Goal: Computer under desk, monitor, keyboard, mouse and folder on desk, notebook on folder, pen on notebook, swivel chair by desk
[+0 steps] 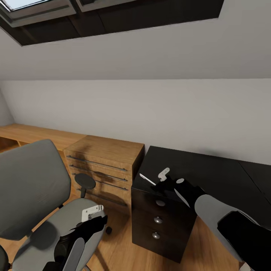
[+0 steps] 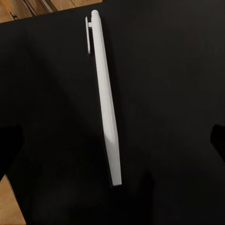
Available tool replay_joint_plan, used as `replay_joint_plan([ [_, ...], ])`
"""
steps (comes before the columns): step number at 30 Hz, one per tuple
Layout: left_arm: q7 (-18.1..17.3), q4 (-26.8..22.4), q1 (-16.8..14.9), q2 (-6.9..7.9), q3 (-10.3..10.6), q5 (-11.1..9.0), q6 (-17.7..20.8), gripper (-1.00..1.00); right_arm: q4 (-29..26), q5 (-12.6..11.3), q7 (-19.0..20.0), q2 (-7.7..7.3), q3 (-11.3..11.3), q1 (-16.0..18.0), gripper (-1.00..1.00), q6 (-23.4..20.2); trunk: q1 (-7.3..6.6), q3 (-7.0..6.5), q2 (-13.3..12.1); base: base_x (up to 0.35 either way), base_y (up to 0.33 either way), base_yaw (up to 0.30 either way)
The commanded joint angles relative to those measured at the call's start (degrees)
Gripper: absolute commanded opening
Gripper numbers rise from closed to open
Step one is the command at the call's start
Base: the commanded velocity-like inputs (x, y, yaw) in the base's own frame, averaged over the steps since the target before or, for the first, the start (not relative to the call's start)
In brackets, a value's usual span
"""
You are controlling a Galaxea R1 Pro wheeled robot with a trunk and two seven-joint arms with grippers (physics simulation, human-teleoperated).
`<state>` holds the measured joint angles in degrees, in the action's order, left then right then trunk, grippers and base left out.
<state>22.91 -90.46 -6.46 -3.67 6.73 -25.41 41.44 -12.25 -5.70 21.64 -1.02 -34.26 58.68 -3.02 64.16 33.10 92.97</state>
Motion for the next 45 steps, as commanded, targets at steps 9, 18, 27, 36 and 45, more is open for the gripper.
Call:
replay_joint_plan([
  [9, 0.6, -0.1, 0.0, 0.01, 0.0, -0.5, 0.1, 1.00, 0.1, -0.4, 0.2, 0.05, -0.4, 0.0, 1.00, -0.3, 0.00, 0.06, 0.0, 0.007, 0.000, 0.000],
  [18, 0.6, -0.1, 0.0, -0.01, 0.1, -0.6, 0.2, 1.00, 0.1, -0.3, 0.2, 0.11, -0.5, 0.0, 1.00, -0.6, 0.00, 0.06, 0.0, 0.038, 0.000, 0.000],
  [27, 0.6, -0.1, 0.0, -0.02, 0.1, -0.5, 0.2, 1.00, 0.2, -0.4, 0.2, 0.03, -0.4, 0.0, 1.00, -0.7, 0.00, 0.06, 0.0, 0.002, 0.000, 0.000],
  [36, 0.6, -0.2, 0.0, -0.11, 0.3, -0.5, 0.1, 1.00, 0.4, -0.4, 0.1, 0.05, -0.4, 0.0, 1.00, -0.5, 0.00, 0.06, 0.0, 0.000, 0.000, 0.000],
  [45, 0.6, -0.2, 0.0, -0.05, 0.2, -0.5, 0.1, 1.00, 0.9, -0.4, 0.1, 0.10, -0.5, 0.0, 1.00, -0.5, 0.00, 0.06, 0.0, 0.000, 0.000, 0.000],
])
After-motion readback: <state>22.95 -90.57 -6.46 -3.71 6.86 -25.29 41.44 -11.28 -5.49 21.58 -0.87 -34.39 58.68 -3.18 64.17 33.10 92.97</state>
